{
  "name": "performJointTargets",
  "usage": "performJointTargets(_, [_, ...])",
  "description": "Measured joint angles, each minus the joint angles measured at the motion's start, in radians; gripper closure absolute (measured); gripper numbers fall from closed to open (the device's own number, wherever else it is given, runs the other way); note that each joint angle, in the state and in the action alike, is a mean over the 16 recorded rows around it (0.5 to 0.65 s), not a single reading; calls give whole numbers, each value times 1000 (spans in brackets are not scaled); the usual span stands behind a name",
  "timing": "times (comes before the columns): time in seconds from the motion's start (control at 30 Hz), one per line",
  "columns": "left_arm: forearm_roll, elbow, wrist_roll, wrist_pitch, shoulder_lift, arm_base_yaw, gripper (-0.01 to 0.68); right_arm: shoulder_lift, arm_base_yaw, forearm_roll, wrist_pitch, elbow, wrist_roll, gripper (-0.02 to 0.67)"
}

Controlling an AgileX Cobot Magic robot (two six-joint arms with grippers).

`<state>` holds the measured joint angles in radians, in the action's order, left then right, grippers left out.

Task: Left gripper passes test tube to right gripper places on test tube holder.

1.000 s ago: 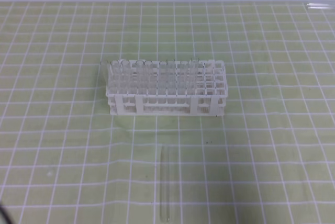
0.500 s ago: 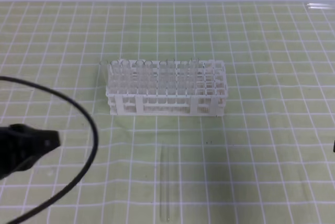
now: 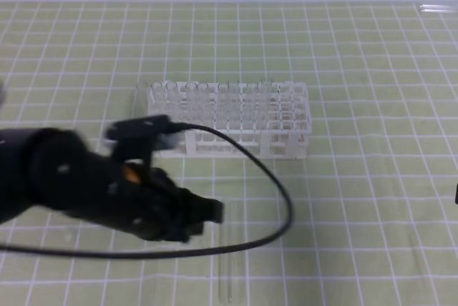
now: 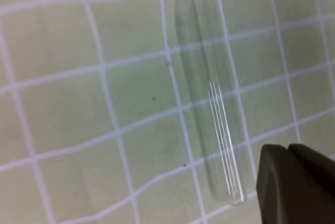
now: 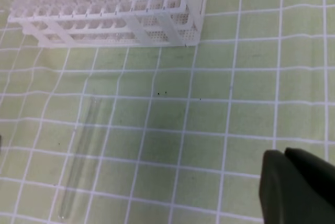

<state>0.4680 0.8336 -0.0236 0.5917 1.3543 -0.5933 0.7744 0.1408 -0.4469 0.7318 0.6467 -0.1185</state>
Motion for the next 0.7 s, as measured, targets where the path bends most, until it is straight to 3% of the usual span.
performJointTargets(0.33, [-144,188,-184,103,240,-166,675,0,0,19,7,0,-29,665])
performJointTargets(0.7, [-338,258,-390,180,317,-244,675,0,0,43,5,0,-30,665])
